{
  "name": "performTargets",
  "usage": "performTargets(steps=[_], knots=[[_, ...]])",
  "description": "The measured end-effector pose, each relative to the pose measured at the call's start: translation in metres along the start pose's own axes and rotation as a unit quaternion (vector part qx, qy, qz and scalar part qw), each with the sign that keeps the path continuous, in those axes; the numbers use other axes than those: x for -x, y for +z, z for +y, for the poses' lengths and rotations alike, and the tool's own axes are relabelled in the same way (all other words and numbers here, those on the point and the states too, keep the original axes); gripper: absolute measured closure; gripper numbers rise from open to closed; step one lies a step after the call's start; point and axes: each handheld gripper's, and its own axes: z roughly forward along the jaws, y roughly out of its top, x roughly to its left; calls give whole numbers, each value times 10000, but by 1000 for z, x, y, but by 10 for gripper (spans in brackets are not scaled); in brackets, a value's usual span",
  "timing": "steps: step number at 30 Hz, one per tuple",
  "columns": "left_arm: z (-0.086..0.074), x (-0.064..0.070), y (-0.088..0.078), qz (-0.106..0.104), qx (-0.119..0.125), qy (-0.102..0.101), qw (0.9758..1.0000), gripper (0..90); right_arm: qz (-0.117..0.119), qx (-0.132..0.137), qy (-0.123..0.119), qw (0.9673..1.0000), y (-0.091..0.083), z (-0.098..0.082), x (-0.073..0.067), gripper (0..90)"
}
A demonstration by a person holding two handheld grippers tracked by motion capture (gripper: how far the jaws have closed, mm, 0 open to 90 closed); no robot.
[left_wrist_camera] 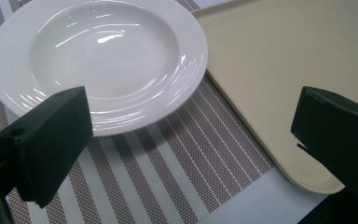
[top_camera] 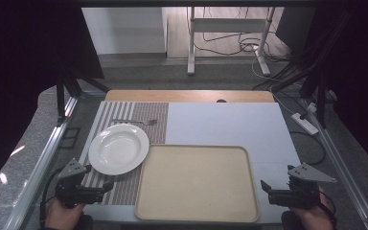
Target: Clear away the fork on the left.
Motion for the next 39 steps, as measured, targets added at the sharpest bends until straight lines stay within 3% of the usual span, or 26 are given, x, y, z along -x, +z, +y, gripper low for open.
performTargets(steps=[20, 31, 39], knots=[[2, -2, 4, -125, -210, -25, 9997, 2, 48, -90, -168, 9998, 2, 1, -3, 1], [4, -6, 6, -264, -268, -154, 9992, 0, 56, -122, -217, 9997, 2, 1, -4, 1], [9, -6, 11, -200, -287, -22, 9994, 0, 48, -143, -212, 9997, 3, 1, -4, 1]])
